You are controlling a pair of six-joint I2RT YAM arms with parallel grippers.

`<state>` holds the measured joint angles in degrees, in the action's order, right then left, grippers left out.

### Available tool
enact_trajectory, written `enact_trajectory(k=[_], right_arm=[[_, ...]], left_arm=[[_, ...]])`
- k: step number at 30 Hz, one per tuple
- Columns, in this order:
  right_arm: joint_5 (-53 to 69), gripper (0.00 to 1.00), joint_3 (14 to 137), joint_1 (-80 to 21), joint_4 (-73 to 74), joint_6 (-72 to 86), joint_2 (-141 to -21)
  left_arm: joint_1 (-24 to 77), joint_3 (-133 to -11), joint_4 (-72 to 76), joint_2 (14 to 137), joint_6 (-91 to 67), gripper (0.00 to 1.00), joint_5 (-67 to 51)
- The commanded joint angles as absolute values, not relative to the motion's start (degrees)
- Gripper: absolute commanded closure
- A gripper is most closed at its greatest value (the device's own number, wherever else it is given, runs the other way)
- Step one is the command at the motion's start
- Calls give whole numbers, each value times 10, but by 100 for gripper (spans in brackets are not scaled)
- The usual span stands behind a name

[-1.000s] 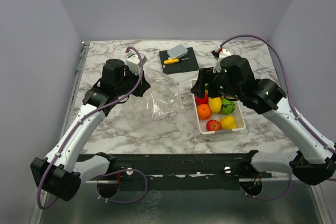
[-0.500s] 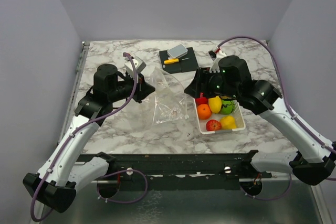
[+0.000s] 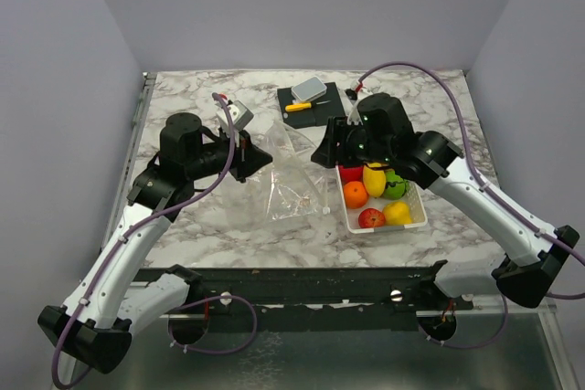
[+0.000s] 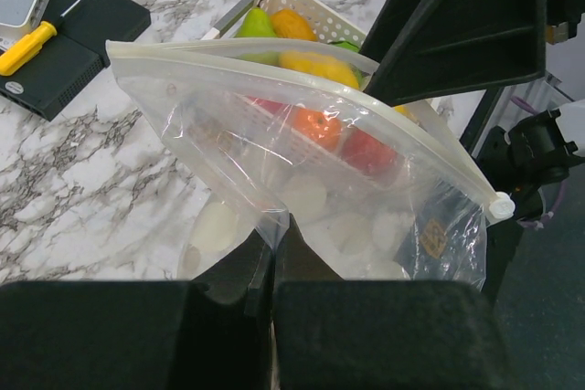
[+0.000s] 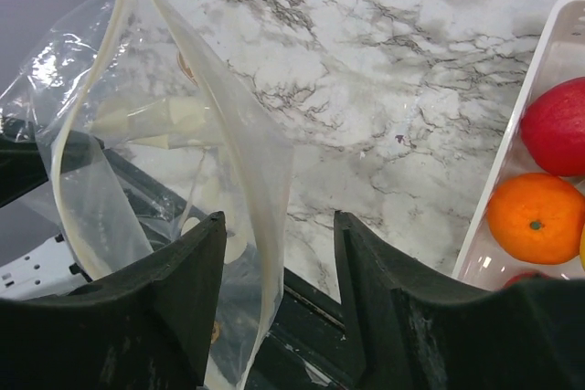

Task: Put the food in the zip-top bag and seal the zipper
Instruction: Open the zipper of the food storage bag.

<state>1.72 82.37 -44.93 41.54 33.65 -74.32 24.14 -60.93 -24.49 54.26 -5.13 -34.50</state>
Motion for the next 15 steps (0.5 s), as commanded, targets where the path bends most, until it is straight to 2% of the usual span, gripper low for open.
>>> enact_trajectory(k=[1,8,11,15], right_arm=[[26,45,833,-449,401,341,-757],[9,57,833,-449,410,340,-766],[7,66,832,-448,411,339,-769],[6,83,832,-449,412,339,-772]], left_arm=[[247,-608,-234,534,-54,100,-363],[249,-610,-234,538,-58,100,-353],[249,-609,-234,540,-58,100,-351],[250,-609,-234,542,-59,100,-350]])
